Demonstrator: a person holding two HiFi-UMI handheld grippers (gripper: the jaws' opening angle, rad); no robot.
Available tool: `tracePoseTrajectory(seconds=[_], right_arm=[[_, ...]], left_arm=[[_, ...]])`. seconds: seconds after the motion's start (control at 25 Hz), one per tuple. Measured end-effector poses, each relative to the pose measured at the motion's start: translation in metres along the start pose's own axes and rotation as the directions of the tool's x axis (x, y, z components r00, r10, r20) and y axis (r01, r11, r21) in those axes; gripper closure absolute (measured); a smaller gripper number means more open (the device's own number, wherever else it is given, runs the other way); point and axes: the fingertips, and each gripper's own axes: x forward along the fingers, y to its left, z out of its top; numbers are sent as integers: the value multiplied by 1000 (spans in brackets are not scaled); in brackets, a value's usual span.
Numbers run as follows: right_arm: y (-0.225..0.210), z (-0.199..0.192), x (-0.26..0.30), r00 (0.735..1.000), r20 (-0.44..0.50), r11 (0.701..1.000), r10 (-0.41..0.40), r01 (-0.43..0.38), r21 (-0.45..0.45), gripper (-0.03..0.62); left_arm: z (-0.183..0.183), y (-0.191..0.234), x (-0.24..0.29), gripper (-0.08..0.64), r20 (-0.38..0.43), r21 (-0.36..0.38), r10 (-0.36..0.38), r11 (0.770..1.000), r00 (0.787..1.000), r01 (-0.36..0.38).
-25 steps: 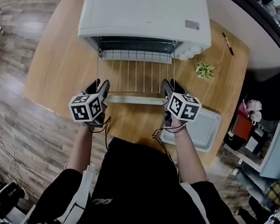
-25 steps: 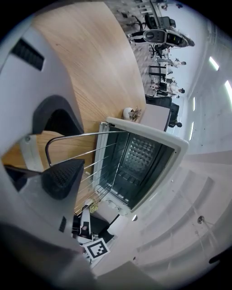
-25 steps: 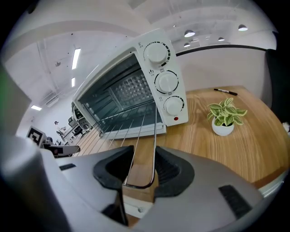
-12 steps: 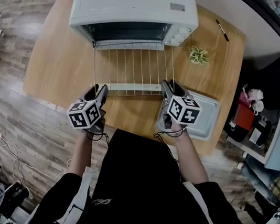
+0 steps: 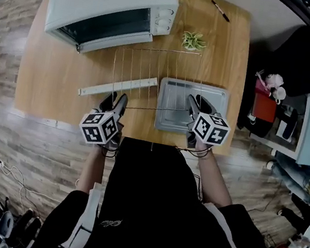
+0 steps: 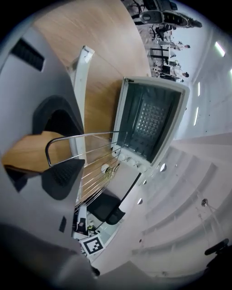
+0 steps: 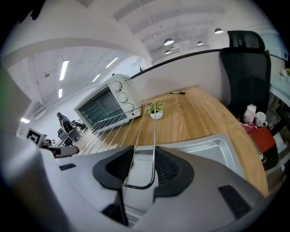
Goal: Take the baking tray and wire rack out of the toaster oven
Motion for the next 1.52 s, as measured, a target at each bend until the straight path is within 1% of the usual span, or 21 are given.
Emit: tracePoseTrajectory(seconds=[0.2,0.36,0.52,0.68,0.92,1.16,1.28,1.4,1.52], right_arm=[[-51,-15,-45,998,17,997,-67,66,38,445],[-84,-28,-74,994,29,993,-107,106,59,445],[-114,-40,-95,990,35,989,-133,131,70,446],[-133,-54,-110,989,35,987,-146,143,79,446],[-147,-72,-117,990,21,988,-140,138,75,446],[-153,-80,-112,989,-2,989,-145,145,33,446],[-154,-83,-110,988,-11,988,-151,151,20,446],[-159,-88,-107,986,-25,986,-163,164,19,443],[-162,-93,-103,981,-38,981,-193,192,-18,440]], left_arm=[[-25,-55,17,394,-52,43,-57,997,997,59],[-47,-90,28,394,-82,67,-87,993,993,93],[-71,-117,38,393,-114,78,-96,991,989,105],[-91,-134,42,393,-138,91,-89,991,986,102],[-115,-143,42,393,-150,103,-58,992,987,74],[-138,-138,47,393,-162,124,1,992,987,19],[-143,-135,51,393,-162,129,32,992,986,-10],[-146,-134,56,393,-165,137,46,990,985,-23],[-150,-131,61,393,-172,153,69,987,983,-42]])
